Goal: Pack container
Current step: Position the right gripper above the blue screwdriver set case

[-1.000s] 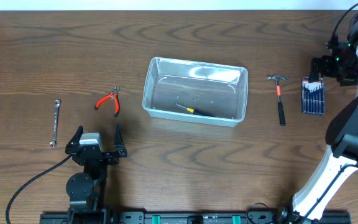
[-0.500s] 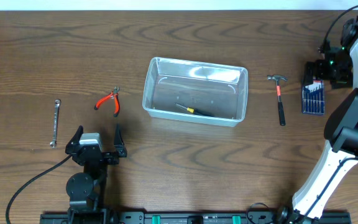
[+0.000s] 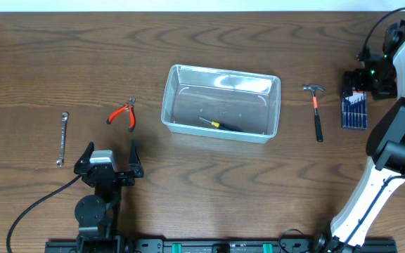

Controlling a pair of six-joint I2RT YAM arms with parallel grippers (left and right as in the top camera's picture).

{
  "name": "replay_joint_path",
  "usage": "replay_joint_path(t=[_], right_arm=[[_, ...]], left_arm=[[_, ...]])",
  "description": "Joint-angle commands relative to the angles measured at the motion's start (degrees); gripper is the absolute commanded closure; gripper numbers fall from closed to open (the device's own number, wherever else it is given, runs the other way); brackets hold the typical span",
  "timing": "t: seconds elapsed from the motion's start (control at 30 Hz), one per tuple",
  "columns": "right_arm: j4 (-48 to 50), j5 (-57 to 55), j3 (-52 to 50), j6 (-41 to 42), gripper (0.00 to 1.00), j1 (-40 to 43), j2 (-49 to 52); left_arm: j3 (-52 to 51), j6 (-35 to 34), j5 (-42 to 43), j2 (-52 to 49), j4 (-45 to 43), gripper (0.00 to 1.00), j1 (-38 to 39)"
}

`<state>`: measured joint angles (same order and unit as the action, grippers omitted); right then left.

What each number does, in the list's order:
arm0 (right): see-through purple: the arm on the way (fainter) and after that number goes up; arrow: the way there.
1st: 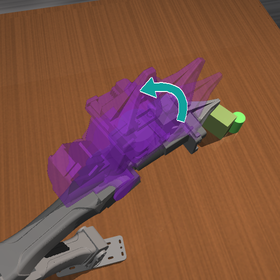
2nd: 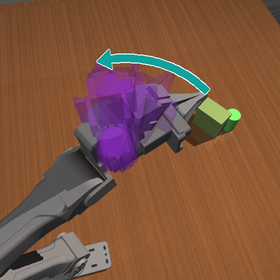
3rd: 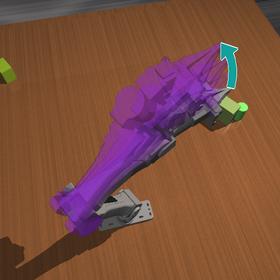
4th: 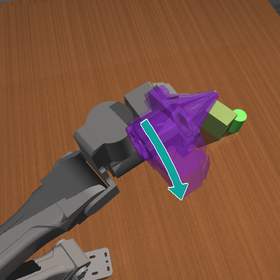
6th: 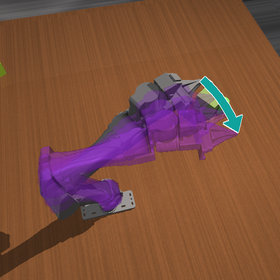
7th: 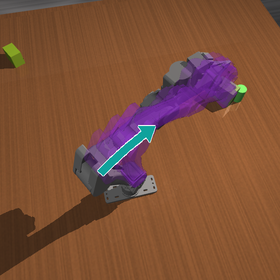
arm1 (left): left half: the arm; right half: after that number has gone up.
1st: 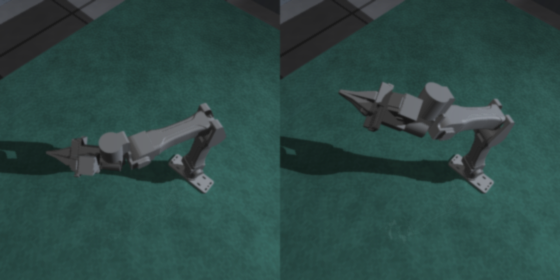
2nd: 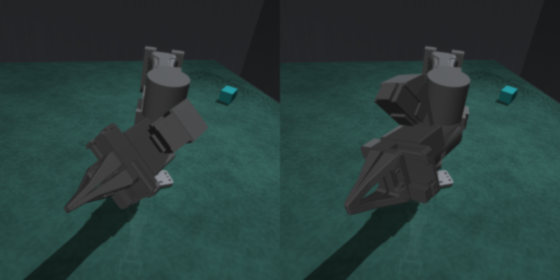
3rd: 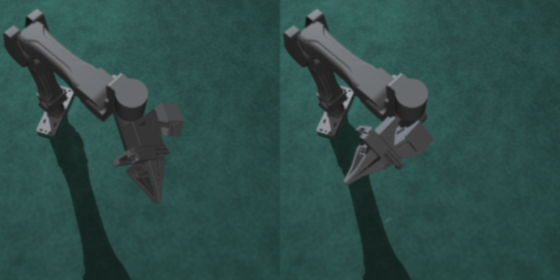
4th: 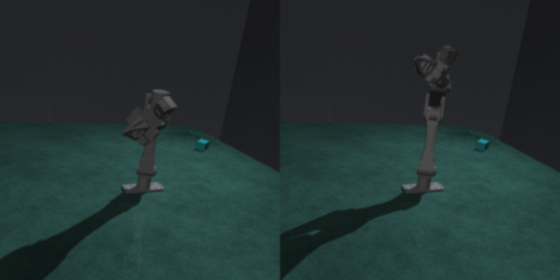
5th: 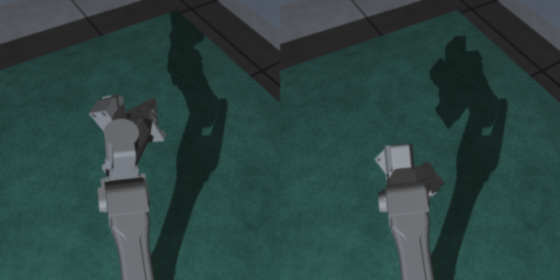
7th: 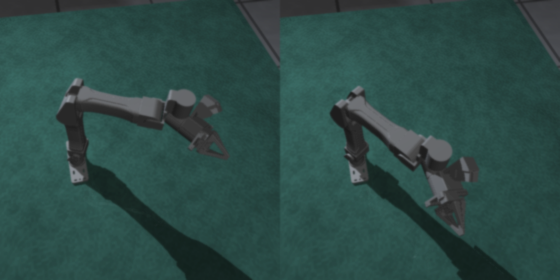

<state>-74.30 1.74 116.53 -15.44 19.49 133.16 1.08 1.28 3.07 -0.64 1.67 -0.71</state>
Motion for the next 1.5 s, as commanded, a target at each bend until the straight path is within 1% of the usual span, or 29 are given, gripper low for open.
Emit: replay_joint_path(t=[0.0, 0.5, 0.63, 0.97, 1.23, 1.47], right_arm=[[0.2, 0.7, -1.7, -0.7, 0.01, 0.2, 1.0], [0.1, 0.6, -2.1, 0.9, 0.01, 0.6, 1.0], [-0.1, -2.2, -2.1, 2.3, 0.02, 0.7, 1.0], [-1.2, -2.4, -2.1, 2.3, 0.01, 0.7, 0.7], [-1.1, -2.4, -2.1, 2.4, 0.01, 0.4, -3.2], [-2.7, -2.3, -2.7, 4.7, 0.01, 0.2, -6.4]], left_arm=[[-0.9, -0.3, 0.4, 0.3, 2.2, 0.02, -0.2], [-0.9, -0.3, 0.4, 0.3, 2.2, 0.02, -0.2], [-0.9, -0.3, 0.4, 0.3, 2.2, 0.02, -0.2], [-0.9, -0.3, 0.4, 0.3, 2.2, 0.02, -0.2], [-0.9, -0.3, 0.4, 0.3, 2.2, 0.02, -0.2], [-0.9, -0.3, 0.4, 0.3, 2.2, 0.02, -0.2]])
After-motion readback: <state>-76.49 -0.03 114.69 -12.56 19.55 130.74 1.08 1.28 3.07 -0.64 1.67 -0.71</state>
